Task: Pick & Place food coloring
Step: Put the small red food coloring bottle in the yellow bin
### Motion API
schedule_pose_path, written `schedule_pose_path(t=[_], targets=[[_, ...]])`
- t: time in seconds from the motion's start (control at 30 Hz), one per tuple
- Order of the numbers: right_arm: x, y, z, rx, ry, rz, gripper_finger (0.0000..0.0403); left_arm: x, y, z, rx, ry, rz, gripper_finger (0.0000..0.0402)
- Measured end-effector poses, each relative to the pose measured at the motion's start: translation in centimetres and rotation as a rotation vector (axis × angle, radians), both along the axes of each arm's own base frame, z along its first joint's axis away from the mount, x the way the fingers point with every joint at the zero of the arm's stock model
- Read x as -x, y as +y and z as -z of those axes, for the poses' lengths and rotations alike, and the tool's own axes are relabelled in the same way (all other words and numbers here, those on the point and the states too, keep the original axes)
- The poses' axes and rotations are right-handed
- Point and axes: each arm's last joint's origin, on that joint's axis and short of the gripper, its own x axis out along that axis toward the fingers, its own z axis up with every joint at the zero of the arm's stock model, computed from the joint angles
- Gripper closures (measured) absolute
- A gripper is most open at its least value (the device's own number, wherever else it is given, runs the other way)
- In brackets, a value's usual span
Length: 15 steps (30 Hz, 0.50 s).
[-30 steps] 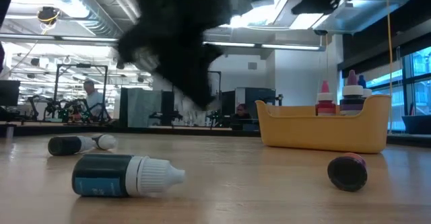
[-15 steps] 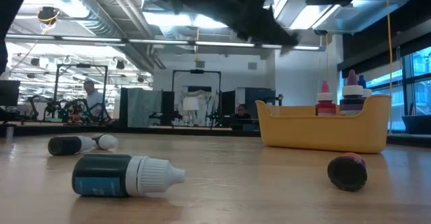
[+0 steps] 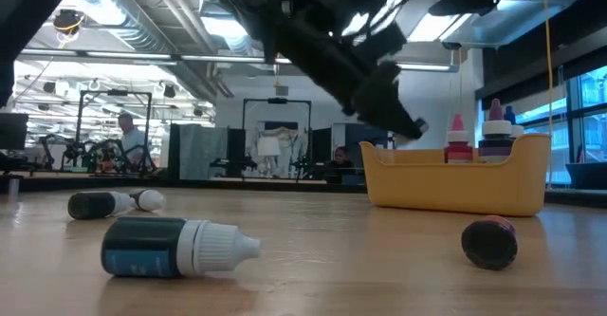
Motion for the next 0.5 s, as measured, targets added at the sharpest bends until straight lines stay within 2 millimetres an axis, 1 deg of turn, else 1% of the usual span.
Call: schedule_pose_path(t=[0.07,0.33,0.5], targets=[[-0.03,0.01,-0.01,-0.002,-0.001,0.001,0.0119,0.11,0.21,0.37,0.002,0.024,-0.006,0.0323],[-0.13,0.06,0.11,-0.025,0.000,0.003,0.0119,0.13,0.39,0.31,-0.002,0.024,-0.016,0.0303],[-0.14,0.18,0.13,-0.046,0.006,-0.036,0.0119,0.13,0.32,0.32,-0.002,0.024,-0.014,0.0303]])
